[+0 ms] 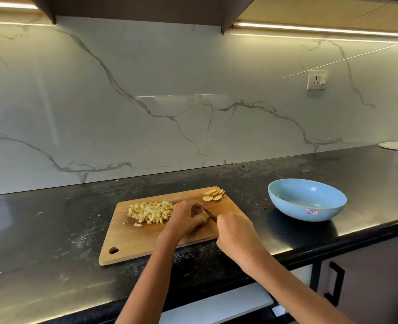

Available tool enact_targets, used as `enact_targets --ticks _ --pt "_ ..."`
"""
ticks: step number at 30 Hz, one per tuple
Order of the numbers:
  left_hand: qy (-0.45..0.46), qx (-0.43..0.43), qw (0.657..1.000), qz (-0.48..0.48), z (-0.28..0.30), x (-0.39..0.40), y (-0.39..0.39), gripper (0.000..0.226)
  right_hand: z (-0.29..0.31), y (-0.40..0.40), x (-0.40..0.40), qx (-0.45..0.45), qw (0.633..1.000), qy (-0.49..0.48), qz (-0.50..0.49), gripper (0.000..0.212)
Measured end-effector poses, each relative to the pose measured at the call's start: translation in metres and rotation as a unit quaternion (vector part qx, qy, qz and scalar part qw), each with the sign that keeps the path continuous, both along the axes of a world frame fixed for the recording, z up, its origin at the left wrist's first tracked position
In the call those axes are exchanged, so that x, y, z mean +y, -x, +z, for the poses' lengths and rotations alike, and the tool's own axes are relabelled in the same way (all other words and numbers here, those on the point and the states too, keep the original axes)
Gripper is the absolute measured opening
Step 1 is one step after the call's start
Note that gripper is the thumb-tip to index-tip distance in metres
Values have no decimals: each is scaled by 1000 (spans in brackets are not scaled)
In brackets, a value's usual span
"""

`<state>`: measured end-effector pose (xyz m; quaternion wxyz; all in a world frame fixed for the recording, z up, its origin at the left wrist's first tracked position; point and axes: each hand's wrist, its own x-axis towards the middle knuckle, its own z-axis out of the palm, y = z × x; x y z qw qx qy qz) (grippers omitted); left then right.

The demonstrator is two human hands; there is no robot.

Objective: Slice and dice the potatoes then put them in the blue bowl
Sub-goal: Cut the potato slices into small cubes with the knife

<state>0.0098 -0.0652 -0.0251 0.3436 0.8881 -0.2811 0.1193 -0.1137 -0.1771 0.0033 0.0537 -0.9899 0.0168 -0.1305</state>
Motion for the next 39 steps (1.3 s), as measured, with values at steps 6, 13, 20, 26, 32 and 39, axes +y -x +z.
enact_targets --ticks 6,13,20,26,32,39 --pt "-17 -3 1000 11 0 0 -2 37 5 -10 0 22 999 -6 28 18" --pt "-13 7 1000 9 1 0 -1 37 -10 6 -8 7 999 9 32 21" --pt "-11 2 1000 8 1 2 0 37 -6 -7 -14 19 1000 -22 -5 17" --pt "-9 0 1000 20 2 5 0 36 2 -10 -13 15 999 -34 -1 16" --pt "0 9 1000 22 4 5 3 30 2 -6 -9 14 999 -37 14 17" --pt "1 4 1000 25 3 5 2 29 3 -11 -3 29 999 -35 15 16"
